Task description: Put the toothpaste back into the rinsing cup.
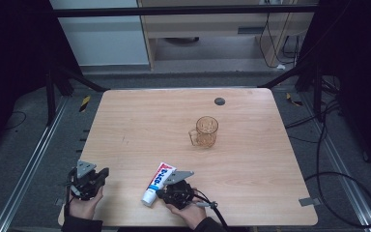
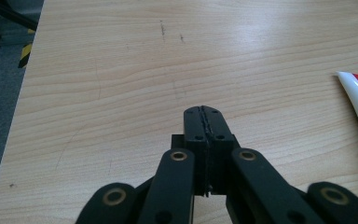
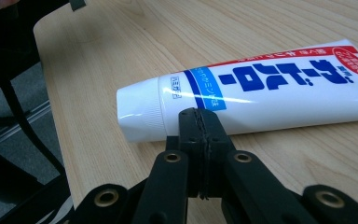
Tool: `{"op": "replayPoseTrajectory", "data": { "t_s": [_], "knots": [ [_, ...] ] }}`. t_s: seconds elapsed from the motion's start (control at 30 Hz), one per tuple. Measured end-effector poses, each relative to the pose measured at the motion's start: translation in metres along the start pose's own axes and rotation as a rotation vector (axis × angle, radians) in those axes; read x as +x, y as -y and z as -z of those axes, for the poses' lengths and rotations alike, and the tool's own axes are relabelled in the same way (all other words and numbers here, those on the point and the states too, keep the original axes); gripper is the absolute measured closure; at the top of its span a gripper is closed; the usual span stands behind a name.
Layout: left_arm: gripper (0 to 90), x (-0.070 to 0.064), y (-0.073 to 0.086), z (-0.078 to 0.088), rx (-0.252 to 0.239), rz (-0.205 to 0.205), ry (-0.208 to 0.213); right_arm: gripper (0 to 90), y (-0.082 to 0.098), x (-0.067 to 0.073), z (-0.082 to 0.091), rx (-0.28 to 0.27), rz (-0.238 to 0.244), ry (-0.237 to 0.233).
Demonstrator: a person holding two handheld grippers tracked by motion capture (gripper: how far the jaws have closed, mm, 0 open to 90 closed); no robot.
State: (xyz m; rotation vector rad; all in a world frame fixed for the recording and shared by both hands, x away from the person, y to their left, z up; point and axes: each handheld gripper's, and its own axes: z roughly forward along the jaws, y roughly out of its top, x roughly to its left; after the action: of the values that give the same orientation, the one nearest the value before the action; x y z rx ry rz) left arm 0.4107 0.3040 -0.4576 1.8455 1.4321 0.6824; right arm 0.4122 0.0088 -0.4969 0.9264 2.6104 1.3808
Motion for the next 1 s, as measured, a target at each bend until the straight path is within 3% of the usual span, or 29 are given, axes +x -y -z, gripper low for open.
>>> {"op": "replayPoseTrajectory", "data": {
  "t_s": [0.13, 0.3, 0.43, 0.6, 0.7, 1.0],
  "knots": [
    [88.8, 0.000, -0.001, 0.001, -0.004, 0.000, 0.002, 88.1, 0.000, 0.000, 0.002, -0.002, 0.000, 0.000],
    [88.3, -0.001, -0.003, 0.003, -0.014, 0.000, 0.008, 86.2, -0.005, -0.012, 0.027, -0.060, -0.007, 0.047],
    [87.1, -0.002, -0.007, 0.004, -0.015, -0.006, 0.017, 82.6, -0.003, -0.035, 0.059, -0.121, -0.039, 0.136],
    [82.1, -0.007, -0.014, 0.004, 0.000, -0.018, 0.054, 70.7, 0.011, -0.067, 0.104, -0.187, -0.089, 0.286],
    [77.6, -0.010, -0.019, 0.004, 0.004, -0.028, 0.081, 61.5, 0.021, -0.084, 0.129, -0.206, -0.104, 0.382],
    [59.5, -0.021, -0.040, 0.004, 0.039, -0.083, 0.140, 45.3, 0.040, -0.115, 0.177, -0.223, -0.159, 0.557]
  ]
}}
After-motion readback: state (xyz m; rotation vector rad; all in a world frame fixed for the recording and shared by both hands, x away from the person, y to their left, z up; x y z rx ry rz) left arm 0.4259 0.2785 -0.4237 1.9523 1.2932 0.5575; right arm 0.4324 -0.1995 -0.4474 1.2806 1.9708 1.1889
